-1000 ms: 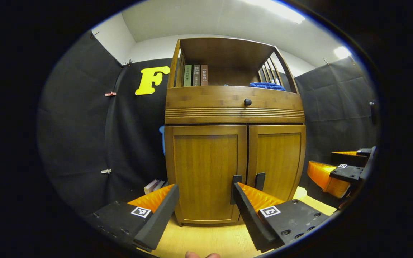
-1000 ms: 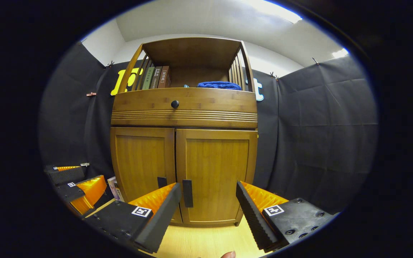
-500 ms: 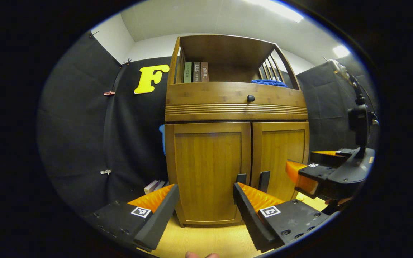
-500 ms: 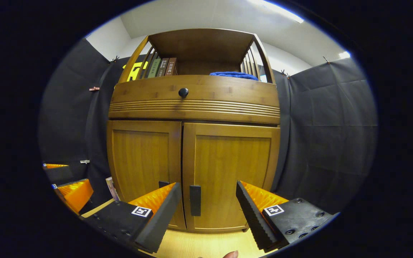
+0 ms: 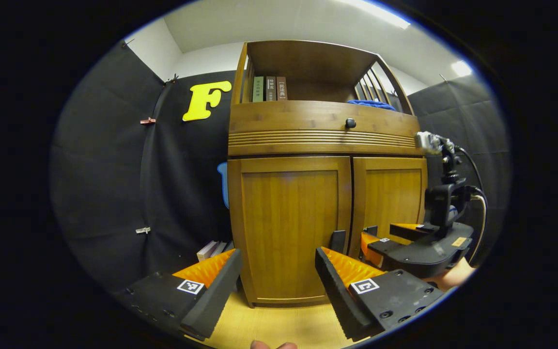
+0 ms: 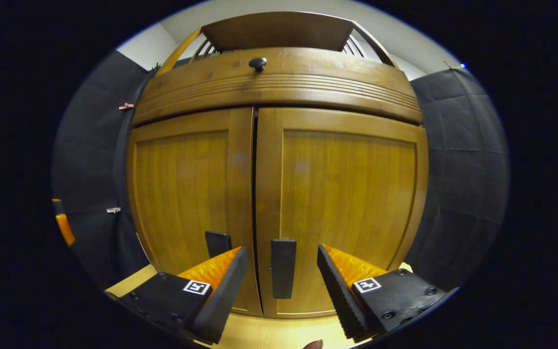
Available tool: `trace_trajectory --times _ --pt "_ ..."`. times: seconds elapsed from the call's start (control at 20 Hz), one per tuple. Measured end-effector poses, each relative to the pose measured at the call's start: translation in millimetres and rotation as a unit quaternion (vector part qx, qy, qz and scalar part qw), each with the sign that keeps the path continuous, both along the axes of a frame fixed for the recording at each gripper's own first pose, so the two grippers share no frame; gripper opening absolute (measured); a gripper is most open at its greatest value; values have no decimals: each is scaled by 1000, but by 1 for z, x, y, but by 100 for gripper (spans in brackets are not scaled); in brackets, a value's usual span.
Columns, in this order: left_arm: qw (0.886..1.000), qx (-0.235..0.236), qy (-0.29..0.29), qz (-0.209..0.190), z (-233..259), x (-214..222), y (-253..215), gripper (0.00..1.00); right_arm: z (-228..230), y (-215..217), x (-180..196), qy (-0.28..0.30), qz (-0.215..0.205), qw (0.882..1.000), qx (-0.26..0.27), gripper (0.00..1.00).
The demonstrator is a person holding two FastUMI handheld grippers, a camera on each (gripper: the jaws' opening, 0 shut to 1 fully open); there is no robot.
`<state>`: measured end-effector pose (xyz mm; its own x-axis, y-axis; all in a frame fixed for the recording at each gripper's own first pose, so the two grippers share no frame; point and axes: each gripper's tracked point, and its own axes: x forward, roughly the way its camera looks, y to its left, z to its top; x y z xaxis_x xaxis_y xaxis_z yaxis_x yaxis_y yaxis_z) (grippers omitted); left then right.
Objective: Open the right door of the double-door shoe cabinet with the right hand, and open the left door with the left hand.
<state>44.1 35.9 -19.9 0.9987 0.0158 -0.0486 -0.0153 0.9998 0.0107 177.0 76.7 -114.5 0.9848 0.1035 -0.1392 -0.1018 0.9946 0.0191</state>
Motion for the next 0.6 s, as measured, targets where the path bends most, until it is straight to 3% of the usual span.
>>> trace_trajectory --times 0.1,0.15,0.2,0.35,0.5,0.6 --pt "1000 -2 0 5 0 -1 5 94 -17 1 15 18 -5 1000 3 88" --pt "1000 -3 2 7 -2 -2 8 94 -23 0 19 25 -7 1000 9 70" --pt "1000 -1 3 10 -2 -3 11 94 -29 -4 22 34 -16 999 18 72" --pt "1000 15 3 19 -5 -8 18 94 -36 -6 29 40 -26 998 51 41" --pt "1000 16 8 23 -7 -14 21 94 -36 -9 33 22 -18 1000 12 35" --pt "1000 10 8 27 -6 -19 23 94 -34 -6 28 28 -7 999 16 22"
